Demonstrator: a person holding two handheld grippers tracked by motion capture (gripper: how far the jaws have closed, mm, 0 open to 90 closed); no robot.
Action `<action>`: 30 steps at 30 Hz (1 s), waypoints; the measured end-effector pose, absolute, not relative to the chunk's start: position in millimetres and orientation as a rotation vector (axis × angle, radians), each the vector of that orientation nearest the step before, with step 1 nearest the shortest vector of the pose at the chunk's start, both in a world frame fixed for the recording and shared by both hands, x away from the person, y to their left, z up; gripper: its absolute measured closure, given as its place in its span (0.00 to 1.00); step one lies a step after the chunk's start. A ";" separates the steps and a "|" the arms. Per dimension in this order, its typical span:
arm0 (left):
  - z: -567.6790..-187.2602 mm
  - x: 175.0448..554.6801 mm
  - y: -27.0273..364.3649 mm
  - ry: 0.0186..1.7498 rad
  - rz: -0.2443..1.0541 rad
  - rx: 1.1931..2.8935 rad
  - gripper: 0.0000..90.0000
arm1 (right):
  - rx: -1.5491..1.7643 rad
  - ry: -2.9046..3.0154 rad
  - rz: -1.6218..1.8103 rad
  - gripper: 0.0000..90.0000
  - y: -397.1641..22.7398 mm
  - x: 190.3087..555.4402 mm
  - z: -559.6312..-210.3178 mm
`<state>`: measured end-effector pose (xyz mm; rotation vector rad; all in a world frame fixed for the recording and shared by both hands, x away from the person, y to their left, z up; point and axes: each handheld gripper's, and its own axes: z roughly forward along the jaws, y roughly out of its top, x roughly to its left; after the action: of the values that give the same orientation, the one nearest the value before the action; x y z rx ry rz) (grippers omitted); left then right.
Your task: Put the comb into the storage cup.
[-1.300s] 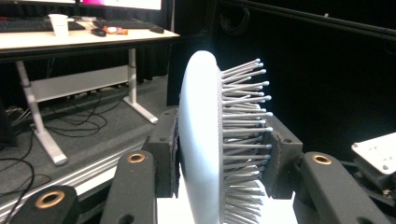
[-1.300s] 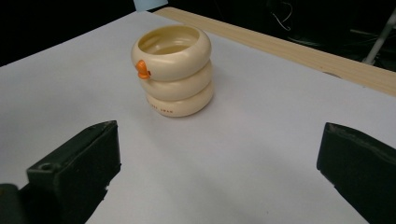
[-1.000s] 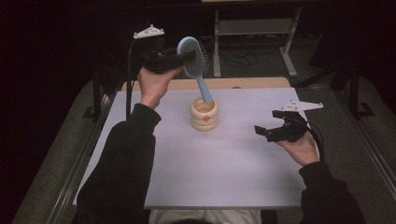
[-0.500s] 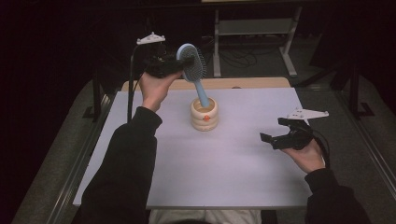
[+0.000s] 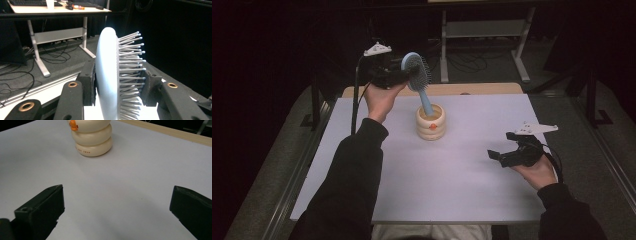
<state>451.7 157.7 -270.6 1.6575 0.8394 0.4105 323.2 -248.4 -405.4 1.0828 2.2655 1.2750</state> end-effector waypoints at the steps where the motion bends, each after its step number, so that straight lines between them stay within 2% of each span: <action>1: -272.7 452.1 157.6 0.842 0.411 1.660 0.61 | 1.081 2.265 1.275 0.00 -248.6 322.7 -405.6; 30: -326.5 460.6 149.1 0.887 0.367 1.637 0.61 | 1.107 2.221 1.293 0.00 -260.7 304.1 -412.4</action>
<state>460.6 149.1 -326.5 1.6369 0.8874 0.3672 304.1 -260.7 -412.4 1.1069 2.2210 1.2929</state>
